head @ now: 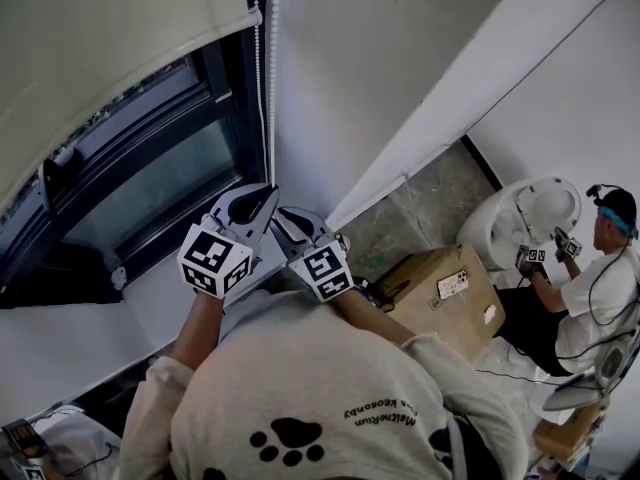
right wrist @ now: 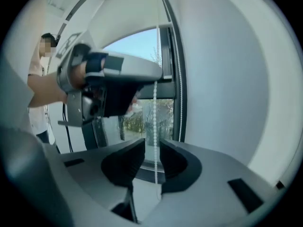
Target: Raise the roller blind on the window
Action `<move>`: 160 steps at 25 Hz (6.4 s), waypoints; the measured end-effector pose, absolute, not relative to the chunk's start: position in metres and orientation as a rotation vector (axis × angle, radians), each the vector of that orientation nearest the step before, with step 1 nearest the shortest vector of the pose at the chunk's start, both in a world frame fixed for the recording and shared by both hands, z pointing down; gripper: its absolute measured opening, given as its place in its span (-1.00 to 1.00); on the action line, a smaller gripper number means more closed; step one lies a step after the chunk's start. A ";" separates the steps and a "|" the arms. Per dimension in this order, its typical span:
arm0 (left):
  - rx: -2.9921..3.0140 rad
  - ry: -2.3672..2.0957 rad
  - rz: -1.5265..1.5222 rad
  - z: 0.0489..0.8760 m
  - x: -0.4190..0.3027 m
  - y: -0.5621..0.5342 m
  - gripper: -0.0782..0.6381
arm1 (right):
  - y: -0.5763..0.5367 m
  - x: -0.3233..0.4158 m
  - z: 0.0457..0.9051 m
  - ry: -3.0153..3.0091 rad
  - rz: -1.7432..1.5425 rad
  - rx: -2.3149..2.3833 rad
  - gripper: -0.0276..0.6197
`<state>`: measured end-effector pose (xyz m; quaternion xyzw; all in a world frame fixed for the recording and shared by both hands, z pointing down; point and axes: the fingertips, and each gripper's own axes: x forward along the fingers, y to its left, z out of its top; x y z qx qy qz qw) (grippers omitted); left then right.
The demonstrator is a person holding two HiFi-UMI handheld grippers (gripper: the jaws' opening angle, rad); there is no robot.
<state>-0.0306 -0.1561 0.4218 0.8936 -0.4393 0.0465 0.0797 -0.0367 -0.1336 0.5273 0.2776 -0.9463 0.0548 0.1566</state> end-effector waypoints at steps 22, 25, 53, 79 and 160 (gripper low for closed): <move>2.717 -1.213 0.143 0.421 -0.018 -0.154 -0.75 | -0.160 -0.035 0.309 -2.955 -0.057 1.085 -0.79; 2.717 -1.211 0.135 0.422 -0.018 -0.155 -0.75 | -0.163 -0.036 0.308 -2.952 -0.053 1.095 -0.88; 2.685 -1.246 0.301 0.515 -0.031 -0.157 -0.76 | -0.167 -0.046 0.402 -2.849 0.035 1.101 -0.88; 2.636 -1.262 0.356 0.566 -0.036 -0.146 -0.75 | -0.161 -0.054 0.460 -2.799 0.088 1.016 -0.88; 2.734 -1.309 0.008 0.401 -0.042 -0.169 -0.76 | -0.162 -0.040 0.313 -2.984 -0.047 1.118 -0.72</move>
